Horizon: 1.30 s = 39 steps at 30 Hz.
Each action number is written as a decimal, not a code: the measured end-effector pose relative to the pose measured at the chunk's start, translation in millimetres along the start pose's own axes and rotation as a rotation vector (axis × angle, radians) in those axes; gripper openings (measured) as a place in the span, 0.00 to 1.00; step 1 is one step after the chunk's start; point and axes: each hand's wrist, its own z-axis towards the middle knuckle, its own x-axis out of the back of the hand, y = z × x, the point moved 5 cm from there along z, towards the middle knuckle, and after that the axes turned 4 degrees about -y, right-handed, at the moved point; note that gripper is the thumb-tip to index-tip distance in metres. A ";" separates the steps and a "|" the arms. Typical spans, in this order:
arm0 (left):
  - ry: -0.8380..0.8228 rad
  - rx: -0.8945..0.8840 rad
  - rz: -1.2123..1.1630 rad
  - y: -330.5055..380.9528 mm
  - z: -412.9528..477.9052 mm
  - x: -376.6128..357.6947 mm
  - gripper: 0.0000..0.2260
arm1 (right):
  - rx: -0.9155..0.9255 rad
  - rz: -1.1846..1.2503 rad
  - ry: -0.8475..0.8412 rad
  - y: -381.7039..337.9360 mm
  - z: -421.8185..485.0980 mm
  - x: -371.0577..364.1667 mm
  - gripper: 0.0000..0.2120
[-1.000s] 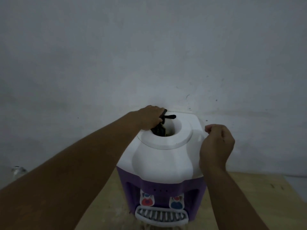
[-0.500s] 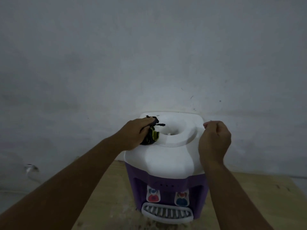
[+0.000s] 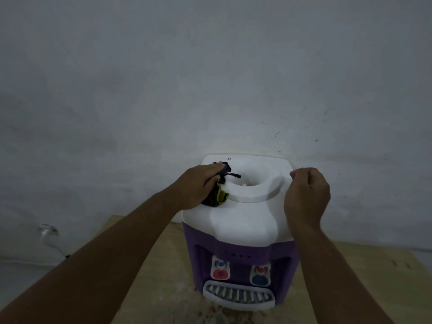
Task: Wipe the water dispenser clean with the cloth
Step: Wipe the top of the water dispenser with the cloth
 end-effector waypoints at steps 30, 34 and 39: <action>-0.194 -0.051 -0.150 18.2 127.1 -23.9 0.18 | 0.038 0.018 -0.023 -2.8 3.3 -2.6 0.11; -0.140 -0.120 -0.091 40.9 119.7 -31.5 0.16 | 0.029 0.022 -0.010 -1.8 4.1 -1.3 0.11; -0.161 -0.233 -0.165 77.4 91.3 -33.8 0.14 | -0.019 0.101 0.064 -0.4 3.7 5.0 0.10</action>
